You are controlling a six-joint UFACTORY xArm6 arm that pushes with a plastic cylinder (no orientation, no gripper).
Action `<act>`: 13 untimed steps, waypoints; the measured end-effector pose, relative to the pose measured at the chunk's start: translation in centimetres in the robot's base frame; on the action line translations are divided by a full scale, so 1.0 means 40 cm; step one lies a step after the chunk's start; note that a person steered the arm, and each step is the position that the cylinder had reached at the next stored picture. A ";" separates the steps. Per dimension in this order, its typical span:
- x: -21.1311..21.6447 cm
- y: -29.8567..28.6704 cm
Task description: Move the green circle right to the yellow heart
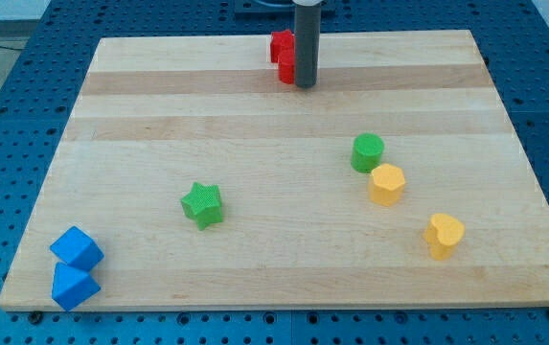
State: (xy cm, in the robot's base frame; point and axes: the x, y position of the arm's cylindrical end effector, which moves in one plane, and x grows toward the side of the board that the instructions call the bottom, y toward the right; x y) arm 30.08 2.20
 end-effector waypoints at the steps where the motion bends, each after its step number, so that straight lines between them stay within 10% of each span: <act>1: -0.005 -0.042; 7: 0.387 0.216; 13: 0.379 0.485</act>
State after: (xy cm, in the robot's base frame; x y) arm 45.25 21.58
